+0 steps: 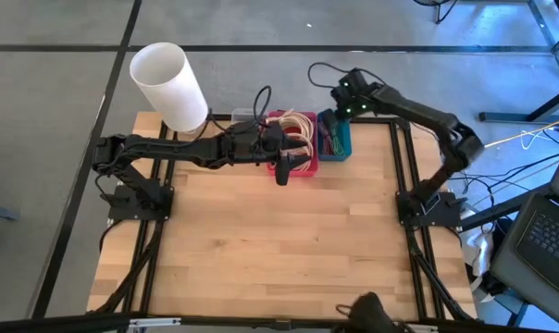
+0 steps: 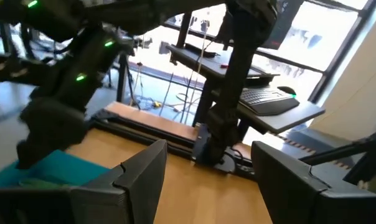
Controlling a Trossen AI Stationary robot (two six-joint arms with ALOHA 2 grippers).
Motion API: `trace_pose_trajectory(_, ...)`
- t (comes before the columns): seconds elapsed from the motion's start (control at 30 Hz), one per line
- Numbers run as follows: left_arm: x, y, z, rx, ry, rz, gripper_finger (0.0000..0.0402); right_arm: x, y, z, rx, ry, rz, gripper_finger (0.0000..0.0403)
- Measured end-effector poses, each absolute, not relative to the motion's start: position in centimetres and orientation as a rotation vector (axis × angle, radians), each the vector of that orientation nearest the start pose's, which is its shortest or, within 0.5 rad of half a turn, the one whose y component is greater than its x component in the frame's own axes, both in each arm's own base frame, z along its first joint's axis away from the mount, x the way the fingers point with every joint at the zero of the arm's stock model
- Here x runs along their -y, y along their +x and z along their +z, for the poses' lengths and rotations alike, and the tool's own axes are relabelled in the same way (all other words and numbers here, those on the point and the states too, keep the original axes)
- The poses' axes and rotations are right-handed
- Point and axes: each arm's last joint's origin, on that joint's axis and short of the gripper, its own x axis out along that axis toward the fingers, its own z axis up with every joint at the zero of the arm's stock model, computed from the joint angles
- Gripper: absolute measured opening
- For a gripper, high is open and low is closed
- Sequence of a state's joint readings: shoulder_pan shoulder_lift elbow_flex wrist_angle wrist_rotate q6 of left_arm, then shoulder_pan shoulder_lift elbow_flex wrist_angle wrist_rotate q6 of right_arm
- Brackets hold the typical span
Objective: Pick & Place USB Port
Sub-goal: Return to Home Position
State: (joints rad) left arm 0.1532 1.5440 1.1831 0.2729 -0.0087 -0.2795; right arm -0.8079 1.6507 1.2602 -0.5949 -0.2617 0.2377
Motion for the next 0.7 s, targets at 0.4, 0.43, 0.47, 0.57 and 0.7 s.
trace_pose_trajectory(0.4, -5.8, 33.2, 36.1, 0.029, -0.171, 0.163, 0.0228, 15.3, 17.3, 38.7, -0.377, 0.468, -0.582, 0.0194)
trace_pose_trajectory(0.43, -5.8, 32.6, 36.6, 0.033, -0.162, 0.154, 0.0228, 14.3, 16.7, 39.4, -0.348, 0.454, -0.554, 0.0194)
trace_pose_trajectory(0.47, -5.8, 31.9, 37.1, 0.029, -0.158, 0.151, 0.0228, 13.3, 16.0, 40.2, -0.318, 0.438, -0.523, 0.0193)
trace_pose_trajectory(0.57, -5.6, 29.1, 38.6, -0.018, -0.134, 0.154, 0.0228, 10.3, 14.1, 41.9, -0.252, 0.389, -0.414, 0.0192)
trace_pose_trajectory(0.7, -5.0, 24.7, 40.1, -0.107, -0.119, 0.213, 0.0228, 6.6, 11.1, 42.7, -0.234, 0.358, -0.316, 0.0192)
